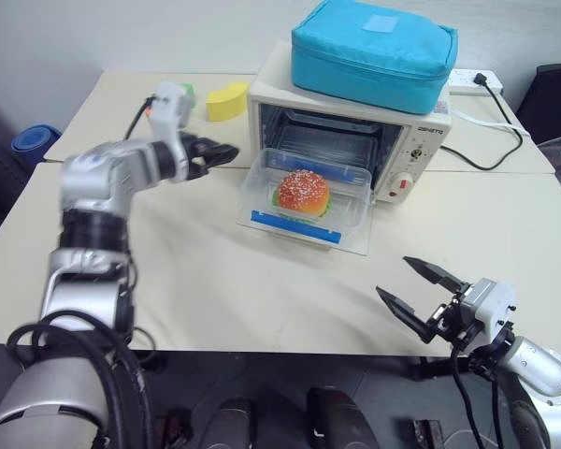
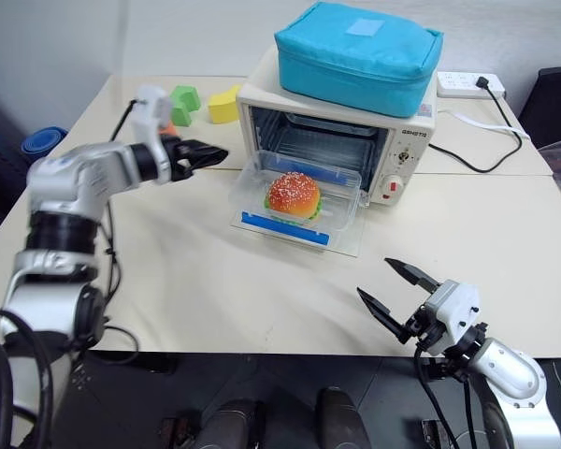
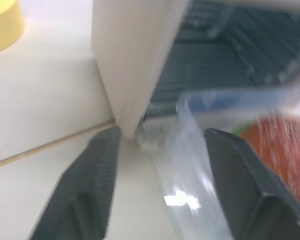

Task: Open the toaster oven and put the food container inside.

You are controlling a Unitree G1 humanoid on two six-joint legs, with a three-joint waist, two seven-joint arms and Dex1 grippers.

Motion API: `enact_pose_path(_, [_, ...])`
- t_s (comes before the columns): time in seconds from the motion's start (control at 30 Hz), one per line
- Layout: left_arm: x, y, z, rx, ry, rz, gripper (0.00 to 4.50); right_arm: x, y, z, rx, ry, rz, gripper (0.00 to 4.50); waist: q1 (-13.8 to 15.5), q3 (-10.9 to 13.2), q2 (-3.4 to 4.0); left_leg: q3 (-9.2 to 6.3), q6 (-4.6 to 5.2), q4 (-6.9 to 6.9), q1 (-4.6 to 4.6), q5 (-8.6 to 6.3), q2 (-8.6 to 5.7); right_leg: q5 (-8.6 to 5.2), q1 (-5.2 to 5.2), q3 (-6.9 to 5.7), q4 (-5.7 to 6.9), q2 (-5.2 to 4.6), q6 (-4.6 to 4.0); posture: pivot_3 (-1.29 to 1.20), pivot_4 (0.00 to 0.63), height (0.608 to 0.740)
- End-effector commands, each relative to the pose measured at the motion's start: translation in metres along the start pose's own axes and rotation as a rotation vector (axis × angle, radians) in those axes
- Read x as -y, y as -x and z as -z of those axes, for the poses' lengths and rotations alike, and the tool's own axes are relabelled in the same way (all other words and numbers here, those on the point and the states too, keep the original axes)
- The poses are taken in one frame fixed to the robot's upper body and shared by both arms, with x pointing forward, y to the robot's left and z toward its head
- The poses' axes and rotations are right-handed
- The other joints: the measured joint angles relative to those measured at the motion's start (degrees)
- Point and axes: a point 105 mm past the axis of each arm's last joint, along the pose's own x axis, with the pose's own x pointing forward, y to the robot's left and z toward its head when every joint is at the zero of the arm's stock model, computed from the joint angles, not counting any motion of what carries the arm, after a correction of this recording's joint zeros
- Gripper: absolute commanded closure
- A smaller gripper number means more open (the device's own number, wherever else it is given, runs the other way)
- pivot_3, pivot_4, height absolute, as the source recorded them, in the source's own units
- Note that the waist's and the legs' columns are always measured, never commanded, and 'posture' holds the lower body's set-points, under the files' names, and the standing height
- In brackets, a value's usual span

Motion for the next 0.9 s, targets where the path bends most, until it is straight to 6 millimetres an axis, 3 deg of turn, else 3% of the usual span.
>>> enact_pose_path(0.03, [0.031,0.021,0.017,-0.017,-0.313,0.234,3.27,-0.007,-0.012,-0.003,-0.036,-0.006,-0.070,2.70,0.21,0.00,-0.01,0.00,0.01,0.02,0.01,-0.01,0.00,-0.01,0.01,0.00,-0.04,-0.01,-0.01,0.00,0.150,0.740])
enact_pose_path(0.17, [0.054,0.010,0.040,0.045,-0.318,0.328,4.42,-0.006,-0.037,0.007,-0.089,-0.012,-0.104,3.91,1.67,0.00,-0.01,-0.07,0.15,0.28,-0.07,-0.09,-0.02,-0.01,0.11,-0.06,-0.27,-0.08,-0.03,0.00,0.150,0.740])
enact_pose_path(0.23, [0.063,0.002,0.040,0.084,-0.314,0.353,4.50,-0.001,-0.049,0.010,-0.107,0.015,-0.115,4.48,1.99,0.00,-0.02,-0.13,0.28,0.46,-0.15,-0.16,-0.06,0.01,0.16,-0.11,-0.29,-0.12,-0.02,0.00,0.150,0.740])
enact_pose_path(0.43, [0.079,-0.033,0.045,0.120,-0.241,0.357,4.50,0.031,-0.079,0.009,-0.111,0.102,-0.042,4.48,1.49,-0.01,-0.02,-0.04,0.45,0.45,-0.19,-0.27,-0.16,0.03,0.08,-0.06,-0.21,-0.10,0.02,0.00,0.150,0.740])
enact_pose_path(0.6, [0.082,-0.058,0.045,0.156,-0.177,0.322,4.50,0.042,-0.098,0.012,-0.112,0.129,-0.052,4.48,1.15,0.00,-0.02,0.11,0.46,0.43,-0.18,-0.27,-0.16,0.03,0.00,-0.04,0.07,-0.03,0.03,0.00,0.150,0.740])
enact_pose_path(0.9, [0.060,-0.087,0.021,0.287,-0.084,0.124,4.50,0.074,-0.125,0.012,-0.088,0.186,0.013,4.48,0.93,0.00,-0.03,0.36,0.49,0.49,-0.14,-0.27,-0.15,0.06,-0.08,-0.20,0.10,-0.04,0.09,0.00,0.150,0.740])
